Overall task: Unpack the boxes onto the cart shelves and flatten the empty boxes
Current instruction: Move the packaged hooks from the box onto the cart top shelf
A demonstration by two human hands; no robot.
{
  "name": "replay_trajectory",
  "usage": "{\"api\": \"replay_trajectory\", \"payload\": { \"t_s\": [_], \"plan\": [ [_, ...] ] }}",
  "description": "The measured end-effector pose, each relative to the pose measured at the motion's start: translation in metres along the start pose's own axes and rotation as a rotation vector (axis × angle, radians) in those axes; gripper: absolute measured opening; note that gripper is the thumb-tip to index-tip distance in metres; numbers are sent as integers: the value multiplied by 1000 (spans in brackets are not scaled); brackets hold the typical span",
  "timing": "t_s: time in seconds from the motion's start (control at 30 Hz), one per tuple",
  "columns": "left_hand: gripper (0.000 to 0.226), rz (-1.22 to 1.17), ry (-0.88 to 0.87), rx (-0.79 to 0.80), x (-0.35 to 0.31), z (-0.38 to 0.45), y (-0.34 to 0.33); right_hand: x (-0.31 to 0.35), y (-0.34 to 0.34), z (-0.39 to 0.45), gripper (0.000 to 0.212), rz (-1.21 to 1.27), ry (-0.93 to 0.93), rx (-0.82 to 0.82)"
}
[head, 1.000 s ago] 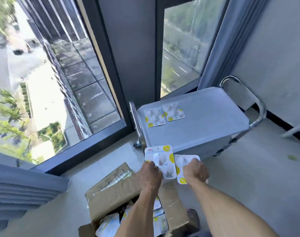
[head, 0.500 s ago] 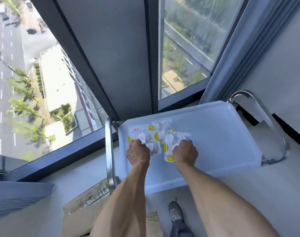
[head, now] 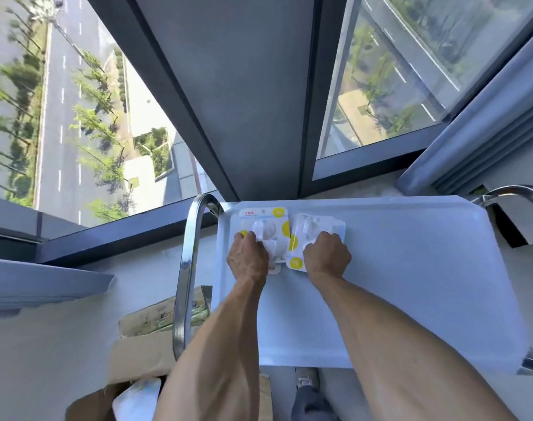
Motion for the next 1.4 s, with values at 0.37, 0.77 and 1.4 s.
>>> {"api": "replay_trajectory", "payload": {
  "t_s": [0.37,0.77,1.4],
  "plan": [
    [14,7,86,52,0,-19,8,-1,18,-6,21,3,-2,62],
    [22,-57,7,219,53,-83,14,8,-7,-87,23,0,28,86],
    [17,-85,81,415,409,-203,41,83,-204,-375,27,10,-157,258]
  ]
}}
Point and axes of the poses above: each hand's wrist, its own z-axis towards the middle knuckle, its own y-axis out of the back of the hand, x = y × z, the point moved 6 cm from there along z, towards the middle knuckle, and after that the axes turned 10 degrees about -z, right-handed, at the moved point
